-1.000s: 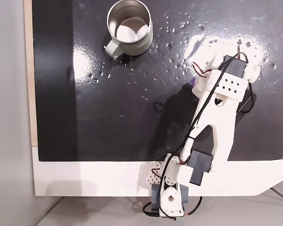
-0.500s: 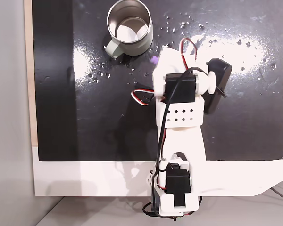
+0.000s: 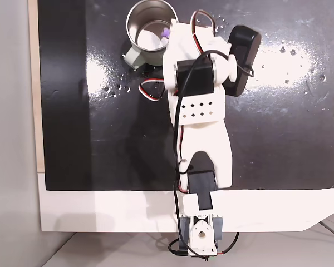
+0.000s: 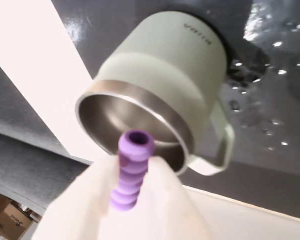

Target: Grasp a pengrip and put it in the cup.

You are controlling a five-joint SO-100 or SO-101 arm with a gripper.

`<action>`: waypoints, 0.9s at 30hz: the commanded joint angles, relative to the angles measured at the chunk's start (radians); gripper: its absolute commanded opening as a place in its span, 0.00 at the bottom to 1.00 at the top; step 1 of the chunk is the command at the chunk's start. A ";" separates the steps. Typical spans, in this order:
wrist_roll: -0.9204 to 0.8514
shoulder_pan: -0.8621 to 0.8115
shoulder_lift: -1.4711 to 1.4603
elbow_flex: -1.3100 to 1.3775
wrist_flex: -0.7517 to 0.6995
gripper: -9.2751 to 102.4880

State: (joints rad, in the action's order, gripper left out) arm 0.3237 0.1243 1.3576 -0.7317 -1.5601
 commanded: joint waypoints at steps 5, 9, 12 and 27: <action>-0.026 0.072 -0.133 0.219 0.046 0.08; -0.029 0.109 -0.179 0.252 0.057 0.08; -0.029 0.121 -0.190 0.252 0.058 0.08; -0.029 0.107 -0.176 0.244 0.041 0.30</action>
State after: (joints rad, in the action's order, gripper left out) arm 0.3053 0.2408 1.1520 -0.5384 -1.5186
